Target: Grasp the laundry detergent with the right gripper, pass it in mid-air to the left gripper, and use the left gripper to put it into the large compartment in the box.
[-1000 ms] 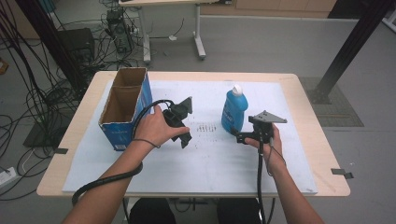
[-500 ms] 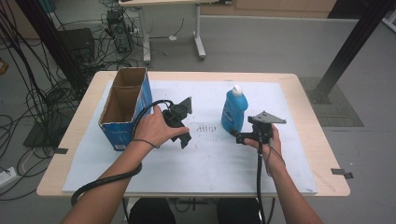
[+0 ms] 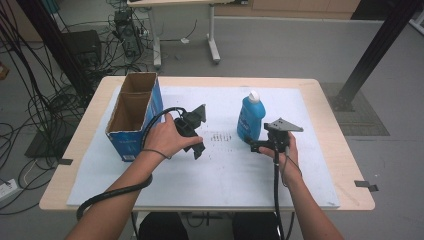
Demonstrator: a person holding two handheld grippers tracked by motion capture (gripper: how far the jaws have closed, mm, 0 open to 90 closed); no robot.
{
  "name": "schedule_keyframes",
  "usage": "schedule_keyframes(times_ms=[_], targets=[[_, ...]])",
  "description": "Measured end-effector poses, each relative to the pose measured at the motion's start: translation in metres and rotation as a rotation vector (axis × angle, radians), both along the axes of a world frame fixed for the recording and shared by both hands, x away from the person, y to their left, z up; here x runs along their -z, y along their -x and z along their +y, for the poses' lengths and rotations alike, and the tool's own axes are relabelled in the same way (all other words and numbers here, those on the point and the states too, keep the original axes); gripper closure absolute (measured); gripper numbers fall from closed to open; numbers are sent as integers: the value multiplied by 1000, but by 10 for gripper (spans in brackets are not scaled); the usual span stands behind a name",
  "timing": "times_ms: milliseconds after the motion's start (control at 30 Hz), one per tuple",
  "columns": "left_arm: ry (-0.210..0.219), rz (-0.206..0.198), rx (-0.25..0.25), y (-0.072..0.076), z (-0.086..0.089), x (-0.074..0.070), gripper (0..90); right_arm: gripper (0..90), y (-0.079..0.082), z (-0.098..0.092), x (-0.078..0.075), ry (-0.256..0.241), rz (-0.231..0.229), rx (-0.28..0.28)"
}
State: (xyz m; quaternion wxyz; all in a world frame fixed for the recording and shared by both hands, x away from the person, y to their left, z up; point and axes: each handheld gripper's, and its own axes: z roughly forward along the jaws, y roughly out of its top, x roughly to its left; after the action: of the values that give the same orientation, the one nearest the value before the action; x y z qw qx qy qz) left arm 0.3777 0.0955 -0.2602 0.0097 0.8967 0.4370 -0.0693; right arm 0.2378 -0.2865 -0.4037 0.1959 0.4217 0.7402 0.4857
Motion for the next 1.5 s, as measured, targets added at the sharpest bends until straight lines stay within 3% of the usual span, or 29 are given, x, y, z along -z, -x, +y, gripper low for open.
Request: schedule_keyframes(times_ms=[1500], targets=[[-14,18,6,-1,-3,8,56,41,-9,18,23,-3,-77,45]])
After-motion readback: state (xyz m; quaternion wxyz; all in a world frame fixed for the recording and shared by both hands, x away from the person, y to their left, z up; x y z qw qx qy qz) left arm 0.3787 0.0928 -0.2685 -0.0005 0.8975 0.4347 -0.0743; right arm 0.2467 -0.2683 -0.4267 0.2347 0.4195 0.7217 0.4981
